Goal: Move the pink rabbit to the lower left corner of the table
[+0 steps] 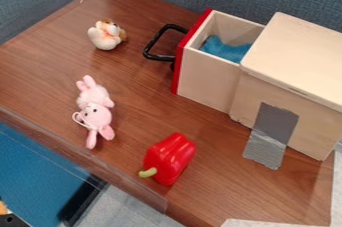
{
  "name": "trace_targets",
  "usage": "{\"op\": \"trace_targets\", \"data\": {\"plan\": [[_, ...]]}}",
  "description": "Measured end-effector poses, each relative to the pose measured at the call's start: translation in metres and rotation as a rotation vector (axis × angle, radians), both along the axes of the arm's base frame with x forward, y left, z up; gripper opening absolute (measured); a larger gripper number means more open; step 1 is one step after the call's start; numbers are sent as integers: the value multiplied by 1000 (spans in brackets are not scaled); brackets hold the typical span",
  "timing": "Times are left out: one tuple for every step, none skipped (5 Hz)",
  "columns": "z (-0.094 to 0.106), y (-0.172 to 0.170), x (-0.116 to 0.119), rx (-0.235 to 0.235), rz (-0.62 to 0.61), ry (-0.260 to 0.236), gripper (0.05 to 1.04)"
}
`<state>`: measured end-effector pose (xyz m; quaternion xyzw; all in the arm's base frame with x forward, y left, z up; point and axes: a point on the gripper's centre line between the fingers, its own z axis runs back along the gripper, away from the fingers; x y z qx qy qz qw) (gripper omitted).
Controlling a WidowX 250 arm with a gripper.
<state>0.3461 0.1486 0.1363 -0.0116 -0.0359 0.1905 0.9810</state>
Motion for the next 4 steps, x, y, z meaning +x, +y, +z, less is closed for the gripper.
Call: {"op": "trace_targets", "data": {"plan": [[-15, -1, -2, -15, 3, 34, 1000], [-16, -11, -28, -11, -8, 48, 1000], [-13, -22, -54, -4, -36, 37, 1000], [-27, -43, -82, 23, -90, 51, 999]]}}
